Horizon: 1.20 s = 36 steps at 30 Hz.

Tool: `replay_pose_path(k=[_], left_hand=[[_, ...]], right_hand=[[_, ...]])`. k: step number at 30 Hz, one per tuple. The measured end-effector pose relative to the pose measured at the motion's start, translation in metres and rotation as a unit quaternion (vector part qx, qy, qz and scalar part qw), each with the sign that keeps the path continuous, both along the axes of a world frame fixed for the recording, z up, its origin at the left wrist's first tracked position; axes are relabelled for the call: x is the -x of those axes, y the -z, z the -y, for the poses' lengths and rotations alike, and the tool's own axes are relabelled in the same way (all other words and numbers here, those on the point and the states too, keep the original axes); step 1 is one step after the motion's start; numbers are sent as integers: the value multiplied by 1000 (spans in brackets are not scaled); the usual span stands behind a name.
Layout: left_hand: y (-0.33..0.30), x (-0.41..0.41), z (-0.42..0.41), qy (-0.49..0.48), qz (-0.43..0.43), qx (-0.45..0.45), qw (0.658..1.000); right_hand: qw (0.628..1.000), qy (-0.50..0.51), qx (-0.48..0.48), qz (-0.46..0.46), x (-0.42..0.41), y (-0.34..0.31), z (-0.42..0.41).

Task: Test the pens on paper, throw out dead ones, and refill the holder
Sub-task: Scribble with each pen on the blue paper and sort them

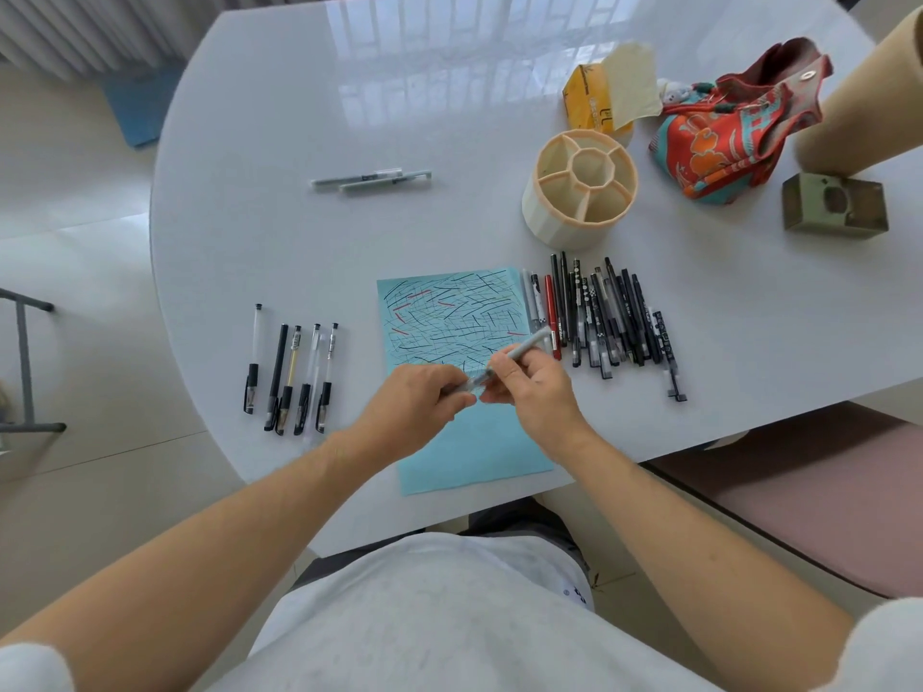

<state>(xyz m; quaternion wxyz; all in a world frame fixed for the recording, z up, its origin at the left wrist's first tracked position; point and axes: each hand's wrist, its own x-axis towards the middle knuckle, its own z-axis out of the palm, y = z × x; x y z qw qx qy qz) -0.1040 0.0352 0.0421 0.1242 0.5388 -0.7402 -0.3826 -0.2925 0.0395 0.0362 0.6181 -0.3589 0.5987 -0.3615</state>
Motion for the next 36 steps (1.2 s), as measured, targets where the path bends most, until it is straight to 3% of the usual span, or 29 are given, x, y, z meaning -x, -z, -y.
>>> replay_pose_path(k=[3, 5, 8, 10, 15, 20, 25, 30, 36], left_hand=[[11, -3, 6, -18, 16, -3, 1000], [19, -12, 6, -29, 52, 9, 998], [27, -25, 1, -13, 111, 23, 993], [31, -30, -3, 4, 144, 27, 989], [38, -33, -9, 1, 165, 21, 986], [42, -36, -13, -4, 157, 30, 987], [45, -39, -10, -6, 148, 30, 989], [49, -42, -12, -14, 142, 34, 989], [54, -43, -13, -20, 138, 28, 990]], right_hand=[[998, 5, -35, -58, 21, 1, 37], [984, -1, -34, -177, 44, 2, 64], [908, -92, 19, -408, 75, 9, 92], [877, -137, 30, -459, 85, 16, 100], [843, -164, 57, -509, 89, 27, 102], [859, -121, 129, -480, 57, 20, 126], [859, -209, 205, -419, -18, 15, 192], [802, -274, 251, -467, -88, 25, 261], [743, -306, 253, -538, -113, 47, 294]])
